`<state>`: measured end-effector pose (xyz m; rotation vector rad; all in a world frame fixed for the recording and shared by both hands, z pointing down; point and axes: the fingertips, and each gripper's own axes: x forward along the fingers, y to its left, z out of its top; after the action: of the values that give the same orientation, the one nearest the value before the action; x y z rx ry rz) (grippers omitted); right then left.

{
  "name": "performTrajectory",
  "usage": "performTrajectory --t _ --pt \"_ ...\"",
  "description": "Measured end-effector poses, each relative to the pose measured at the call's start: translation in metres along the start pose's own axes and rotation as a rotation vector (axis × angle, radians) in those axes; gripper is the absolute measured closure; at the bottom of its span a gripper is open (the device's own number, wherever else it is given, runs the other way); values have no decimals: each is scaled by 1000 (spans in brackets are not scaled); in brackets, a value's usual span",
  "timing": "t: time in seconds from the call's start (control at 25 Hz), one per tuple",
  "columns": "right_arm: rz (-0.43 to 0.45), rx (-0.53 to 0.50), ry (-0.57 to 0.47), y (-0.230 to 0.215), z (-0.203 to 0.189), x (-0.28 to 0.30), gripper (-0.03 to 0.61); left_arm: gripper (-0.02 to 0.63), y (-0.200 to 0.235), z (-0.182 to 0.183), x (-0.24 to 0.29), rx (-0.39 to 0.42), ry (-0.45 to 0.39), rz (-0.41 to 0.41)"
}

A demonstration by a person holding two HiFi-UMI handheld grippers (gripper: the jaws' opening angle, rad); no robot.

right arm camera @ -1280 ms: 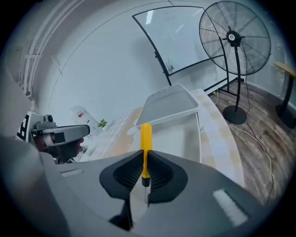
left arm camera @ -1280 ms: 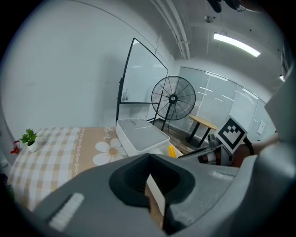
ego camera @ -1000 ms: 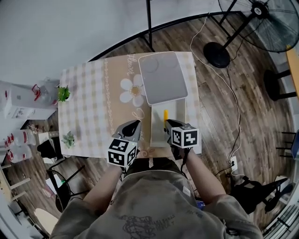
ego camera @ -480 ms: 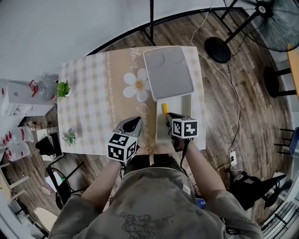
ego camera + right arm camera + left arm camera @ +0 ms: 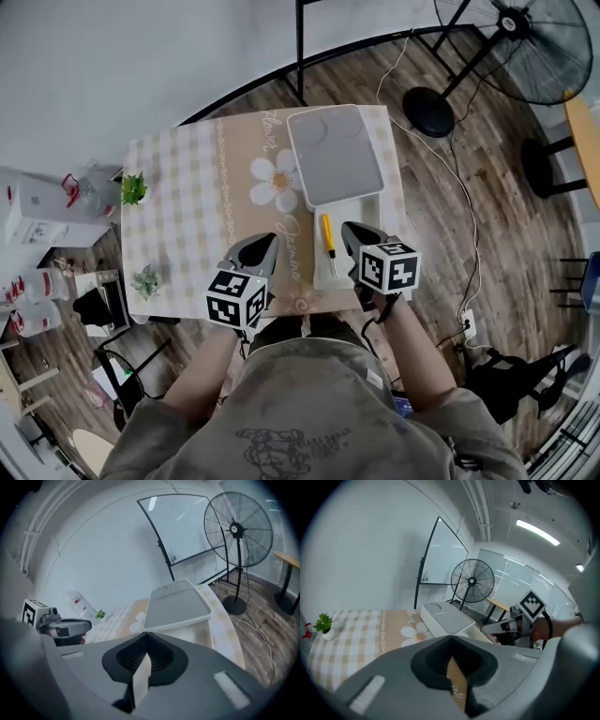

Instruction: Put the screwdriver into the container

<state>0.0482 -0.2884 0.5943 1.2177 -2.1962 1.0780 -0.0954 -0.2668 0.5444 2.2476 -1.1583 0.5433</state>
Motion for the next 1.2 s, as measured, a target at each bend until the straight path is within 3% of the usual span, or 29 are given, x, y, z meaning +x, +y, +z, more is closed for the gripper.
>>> performTrajectory --t 0.36,0.64,0.96,1.2 --pt "54 -140 -330 60 98 -108 549 614 -15 91 -58 134 -203 -6" --pt "99 -227 -547 111 142 -182 549 614 -39 154 -113 234 -367 -23" --pt "101 -302 -701 146 157 -251 549 614 -75 193 -164 274 -492 -76" --pt "121 -319 -709 156 145 -272 551 614 -85 195 -186 318 -539 -50"
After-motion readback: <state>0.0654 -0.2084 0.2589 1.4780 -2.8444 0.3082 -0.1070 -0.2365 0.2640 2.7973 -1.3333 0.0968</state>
